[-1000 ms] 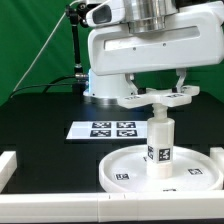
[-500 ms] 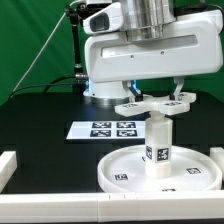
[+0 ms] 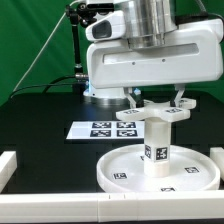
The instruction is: Assemble round table
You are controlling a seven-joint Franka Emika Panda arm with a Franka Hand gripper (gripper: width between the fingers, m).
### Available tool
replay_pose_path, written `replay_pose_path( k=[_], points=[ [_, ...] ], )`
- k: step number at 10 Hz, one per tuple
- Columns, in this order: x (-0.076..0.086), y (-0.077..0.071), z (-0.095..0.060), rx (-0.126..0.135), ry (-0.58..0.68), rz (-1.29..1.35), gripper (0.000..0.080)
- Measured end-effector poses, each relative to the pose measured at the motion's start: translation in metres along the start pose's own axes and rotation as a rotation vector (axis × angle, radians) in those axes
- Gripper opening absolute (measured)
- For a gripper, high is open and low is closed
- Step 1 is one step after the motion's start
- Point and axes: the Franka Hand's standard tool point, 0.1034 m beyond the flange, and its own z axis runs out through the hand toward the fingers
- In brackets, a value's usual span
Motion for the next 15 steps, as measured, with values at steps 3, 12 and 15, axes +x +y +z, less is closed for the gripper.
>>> replay_pose_path(
  k=[3,12,15],
  points=[
    [0.002,-0.0028,0.0002,0.002,0.015,-0.01,0.0443],
    [0.002,-0.0027,0.0001,0.002,0.015,0.005,0.0443],
    [0.0017,-0.0045,0.0009,0.014,0.02,0.314,0.0443]
  ],
)
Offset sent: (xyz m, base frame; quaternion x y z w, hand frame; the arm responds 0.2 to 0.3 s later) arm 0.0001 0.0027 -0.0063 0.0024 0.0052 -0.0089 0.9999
